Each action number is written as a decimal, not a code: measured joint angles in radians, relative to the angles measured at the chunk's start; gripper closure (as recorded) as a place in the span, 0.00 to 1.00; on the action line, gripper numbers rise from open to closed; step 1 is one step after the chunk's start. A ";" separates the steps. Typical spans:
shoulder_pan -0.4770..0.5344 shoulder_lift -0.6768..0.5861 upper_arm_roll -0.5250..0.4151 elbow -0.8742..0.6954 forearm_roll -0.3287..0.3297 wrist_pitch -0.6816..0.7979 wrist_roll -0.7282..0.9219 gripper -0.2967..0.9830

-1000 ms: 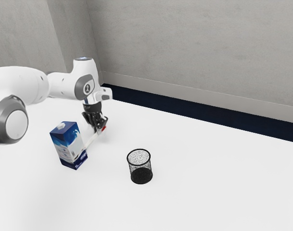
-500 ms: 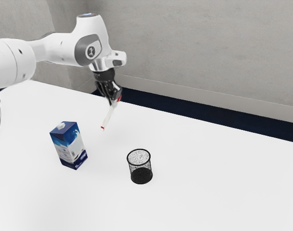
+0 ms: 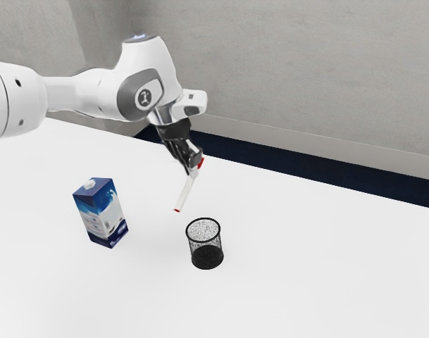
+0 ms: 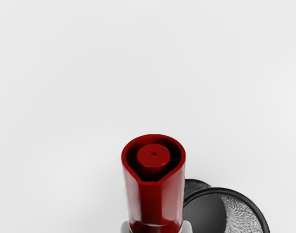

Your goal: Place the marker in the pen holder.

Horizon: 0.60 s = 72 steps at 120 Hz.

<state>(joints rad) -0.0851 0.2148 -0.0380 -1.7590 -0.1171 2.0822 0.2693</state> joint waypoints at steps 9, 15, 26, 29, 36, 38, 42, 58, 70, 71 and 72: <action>-0.023 0.005 -0.001 -0.003 -0.029 0.041 0.005 0.84; -0.036 0.010 -0.002 -0.005 -0.049 0.067 0.011 0.84; -0.043 0.009 0.000 -0.054 -0.122 0.126 0.036 0.84; -0.044 0.007 0.000 -0.069 -0.144 0.144 0.045 0.84; -0.044 0.005 0.001 -0.087 -0.181 0.180 0.068 0.84; -0.045 0.004 0.001 -0.089 -0.188 0.189 0.075 0.84; -0.050 0.004 0.001 -0.093 -0.201 0.207 0.088 0.84; -0.069 -0.036 0.008 -0.154 -0.230 0.271 0.139 0.84; -0.070 -0.083 0.011 -0.231 -0.241 0.316 0.172 0.84; -0.070 -0.086 0.011 -0.236 -0.241 0.320 0.175 0.84; -0.070 -0.088 0.011 -0.240 -0.242 0.323 0.177 0.84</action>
<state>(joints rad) -0.1552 0.1272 -0.0272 -1.9991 -0.3590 2.4054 0.4466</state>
